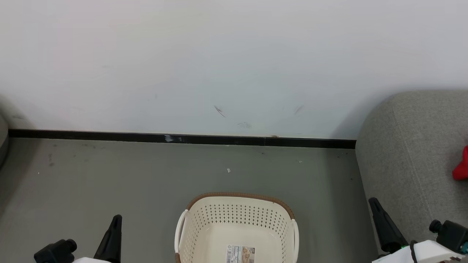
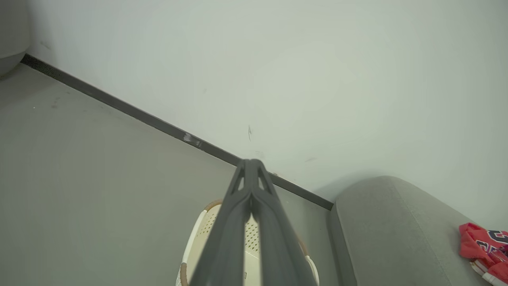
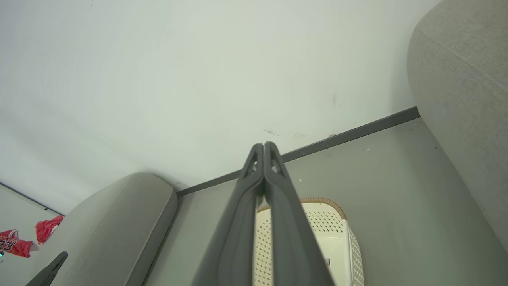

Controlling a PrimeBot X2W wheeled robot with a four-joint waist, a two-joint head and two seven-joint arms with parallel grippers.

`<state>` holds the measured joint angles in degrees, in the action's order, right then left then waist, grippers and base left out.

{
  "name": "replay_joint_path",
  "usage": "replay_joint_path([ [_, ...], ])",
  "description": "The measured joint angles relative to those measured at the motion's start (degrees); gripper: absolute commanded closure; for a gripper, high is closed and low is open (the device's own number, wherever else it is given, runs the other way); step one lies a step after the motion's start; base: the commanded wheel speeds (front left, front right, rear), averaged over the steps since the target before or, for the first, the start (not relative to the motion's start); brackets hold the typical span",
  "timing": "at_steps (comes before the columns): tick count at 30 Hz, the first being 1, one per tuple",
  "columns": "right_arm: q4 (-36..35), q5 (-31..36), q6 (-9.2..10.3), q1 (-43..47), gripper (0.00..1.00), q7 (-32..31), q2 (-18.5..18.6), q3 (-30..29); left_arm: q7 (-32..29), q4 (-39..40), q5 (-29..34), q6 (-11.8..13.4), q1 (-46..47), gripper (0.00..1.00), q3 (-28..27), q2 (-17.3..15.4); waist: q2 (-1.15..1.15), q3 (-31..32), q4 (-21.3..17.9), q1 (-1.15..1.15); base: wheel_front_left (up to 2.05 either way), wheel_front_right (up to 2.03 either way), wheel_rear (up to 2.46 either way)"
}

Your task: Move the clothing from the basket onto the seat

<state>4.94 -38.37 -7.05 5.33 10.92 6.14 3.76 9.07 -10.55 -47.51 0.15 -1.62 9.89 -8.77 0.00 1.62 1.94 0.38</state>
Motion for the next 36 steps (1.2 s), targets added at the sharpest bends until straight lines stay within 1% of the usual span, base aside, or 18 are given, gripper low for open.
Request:
replay_joint_path([
  [7, 0.89, -5.55, 0.0, -0.24, 1.0, -1.58, 0.01, -0.85, -1.53, -0.23, -4.21, -0.8, 0.07, 1.0, -1.26, 0.51, 0.0, 0.18, -0.19, 0.37, 0.0, 0.0, 0.0],
  [10, 1.16, -8.0, 0.0, -0.73, 1.0, -2.11, 0.01, -1.1, -2.03, -0.38, -6.21, -0.85, 0.09, 1.0, -1.85, 0.97, 0.0, 0.27, -0.27, 0.5, 0.0, 0.0, 0.0],
  [15, 1.59, -11.88, 0.0, -1.06, 1.0, -2.93, 0.01, -1.38, -3.18, -0.6, -9.12, -1.34, 0.19, 1.0, -2.78, 1.29, 0.0, 0.38, -0.39, 0.6, 0.0, 0.0, 0.0],
  [19, 2.22, -15.08, 0.0, -1.23, 1.0, -3.63, 0.01, -1.67, -4.0, -0.81, -11.54, -1.58, 0.29, 1.0, -3.58, 1.63, 0.0, 0.39, -0.5, 0.61, 0.0, 0.0, 0.0],
  [21, 2.66, -16.74, 0.0, -1.33, 1.0, -4.01, 0.01, -1.81, -4.53, -0.96, -12.83, -1.88, 0.36, 1.0, -3.88, 1.75, 0.0, 0.36, -0.56, 0.59, 0.0, 0.0, 0.0],
  [23, 2.97, -18.2, 0.0, -1.77, 1.0, -4.45, 0.0, -2.03, -4.95, -1.11, -14.12, -1.9, 0.48, 1.0, -4.22, 1.89, 0.0, 0.32, -0.61, 0.52, 0.0, 0.0, 0.0],
  [36, 4.9, -28.39, 0.0, -3.78, 1.0, -6.76, -0.01, -3.14, -7.28, -2.12, -21.93, -3.41, 1.63, 1.0, -6.65, 3.12, 0.0, -0.45, -0.95, -0.12, 0.0, 0.0, 0.0],
])
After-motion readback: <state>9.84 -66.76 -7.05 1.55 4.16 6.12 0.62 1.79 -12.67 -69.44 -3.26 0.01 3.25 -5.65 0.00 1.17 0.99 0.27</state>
